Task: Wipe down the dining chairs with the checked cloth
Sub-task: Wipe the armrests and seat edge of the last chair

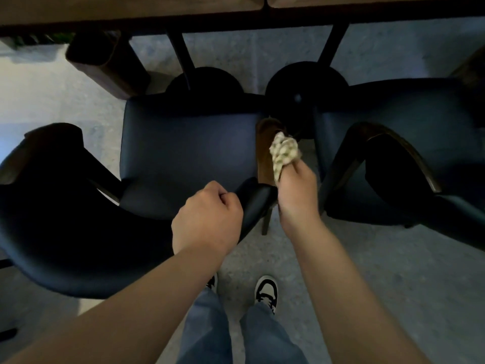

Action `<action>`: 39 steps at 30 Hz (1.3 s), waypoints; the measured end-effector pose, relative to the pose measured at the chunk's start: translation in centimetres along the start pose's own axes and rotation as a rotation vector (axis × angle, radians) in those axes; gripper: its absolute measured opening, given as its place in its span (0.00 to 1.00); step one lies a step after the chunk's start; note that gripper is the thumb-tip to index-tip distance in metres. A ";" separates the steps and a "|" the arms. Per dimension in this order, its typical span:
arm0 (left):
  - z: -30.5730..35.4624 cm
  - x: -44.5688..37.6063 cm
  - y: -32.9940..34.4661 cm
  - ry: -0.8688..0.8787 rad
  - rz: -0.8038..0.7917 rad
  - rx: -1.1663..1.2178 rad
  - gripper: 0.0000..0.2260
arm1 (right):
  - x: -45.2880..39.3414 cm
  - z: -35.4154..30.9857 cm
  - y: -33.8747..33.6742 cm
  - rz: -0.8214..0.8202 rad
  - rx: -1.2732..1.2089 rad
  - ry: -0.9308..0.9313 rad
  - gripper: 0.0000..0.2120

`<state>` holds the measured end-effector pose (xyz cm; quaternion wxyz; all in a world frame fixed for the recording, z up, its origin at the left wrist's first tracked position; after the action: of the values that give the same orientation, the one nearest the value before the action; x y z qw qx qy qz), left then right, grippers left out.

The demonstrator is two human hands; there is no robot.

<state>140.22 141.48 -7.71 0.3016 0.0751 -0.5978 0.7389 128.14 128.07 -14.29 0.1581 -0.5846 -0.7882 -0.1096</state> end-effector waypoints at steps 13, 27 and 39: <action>0.1 0.2 -0.1 0.005 -0.012 0.020 0.09 | -11.1 -4.2 7.5 -0.311 1.308 -0.157 0.26; -0.3 -0.4 0.4 0.024 -0.036 0.021 0.08 | -9.6 1.0 1.1 0.094 -0.161 0.013 0.13; -0.2 -0.3 0.4 -0.002 -0.050 0.036 0.08 | 1.9 -5.1 2.1 -0.523 0.468 -0.664 0.16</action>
<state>140.30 141.50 -8.28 0.3182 0.0962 -0.5825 0.7417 130.28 128.53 -8.90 -0.0075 -0.3191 -0.9201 0.2272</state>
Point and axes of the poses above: each hand's wrist, its own x-axis away from the middle knuckle, its own y-axis out of the palm, z = x × y, the point moved 10 cm from there along -x, towards the middle knuckle, and after that the axes turned 7 degrees about -y, right-handed, at the moved point
